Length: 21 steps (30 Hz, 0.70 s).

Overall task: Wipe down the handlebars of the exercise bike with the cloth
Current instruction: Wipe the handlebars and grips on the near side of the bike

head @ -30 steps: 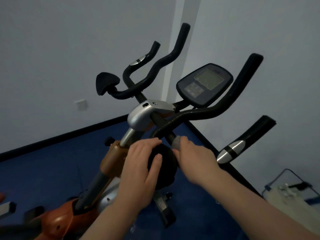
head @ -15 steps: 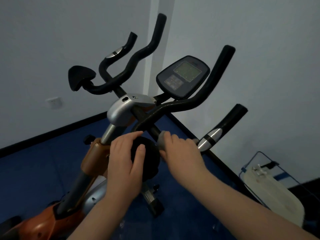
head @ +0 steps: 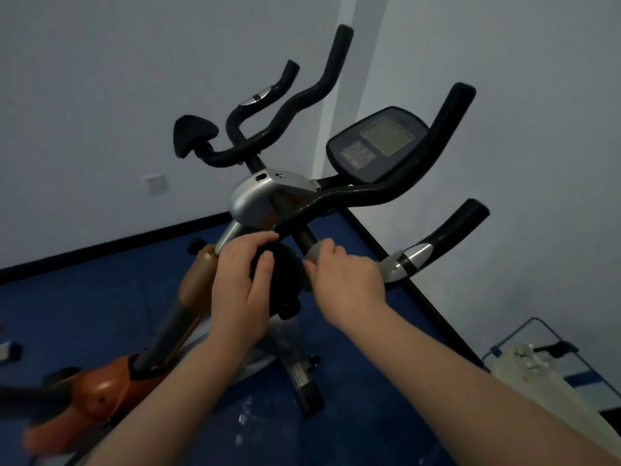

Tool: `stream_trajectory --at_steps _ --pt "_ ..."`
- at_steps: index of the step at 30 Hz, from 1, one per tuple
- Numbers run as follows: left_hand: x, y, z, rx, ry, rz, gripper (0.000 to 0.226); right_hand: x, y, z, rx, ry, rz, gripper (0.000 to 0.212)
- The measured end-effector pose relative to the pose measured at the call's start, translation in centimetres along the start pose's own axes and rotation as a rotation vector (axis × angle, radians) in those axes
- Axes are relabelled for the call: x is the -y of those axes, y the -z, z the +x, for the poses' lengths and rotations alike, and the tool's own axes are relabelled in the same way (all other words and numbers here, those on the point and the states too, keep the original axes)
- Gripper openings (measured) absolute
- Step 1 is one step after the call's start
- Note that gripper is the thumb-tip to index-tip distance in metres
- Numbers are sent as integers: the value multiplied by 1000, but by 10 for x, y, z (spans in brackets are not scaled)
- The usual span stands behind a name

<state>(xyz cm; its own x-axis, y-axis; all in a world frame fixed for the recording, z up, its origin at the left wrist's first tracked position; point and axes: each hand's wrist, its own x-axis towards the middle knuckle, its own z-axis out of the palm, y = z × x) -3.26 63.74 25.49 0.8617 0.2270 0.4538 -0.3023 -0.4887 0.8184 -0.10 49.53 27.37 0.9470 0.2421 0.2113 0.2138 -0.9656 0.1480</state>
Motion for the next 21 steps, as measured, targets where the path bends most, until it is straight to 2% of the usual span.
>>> stream_trajectory --at_steps 2,5,7,11,14,17,21 --pt "-1 0 0 13 29 -35 27 -10 -2 -8 -21 64 25 47" --pt "-7 5 1 10 145 -159 29 -37 4 -36 -92 285 35 55" --pt "-12 11 1 7 220 -263 29 -50 7 -41 -103 341 160 53" --pt "-15 23 -2 -27 335 -367 28 -48 25 -18 -39 90 627 17" --pt "-11 28 -11 -25 371 -395 29 -33 39 -6 -170 68 792 12" --pt "-3 31 -15 -28 346 -391 30 4 44 1 -235 159 791 10" --pt "8 37 -12 16 389 -438 29 45 29 -8 -248 150 543 21"
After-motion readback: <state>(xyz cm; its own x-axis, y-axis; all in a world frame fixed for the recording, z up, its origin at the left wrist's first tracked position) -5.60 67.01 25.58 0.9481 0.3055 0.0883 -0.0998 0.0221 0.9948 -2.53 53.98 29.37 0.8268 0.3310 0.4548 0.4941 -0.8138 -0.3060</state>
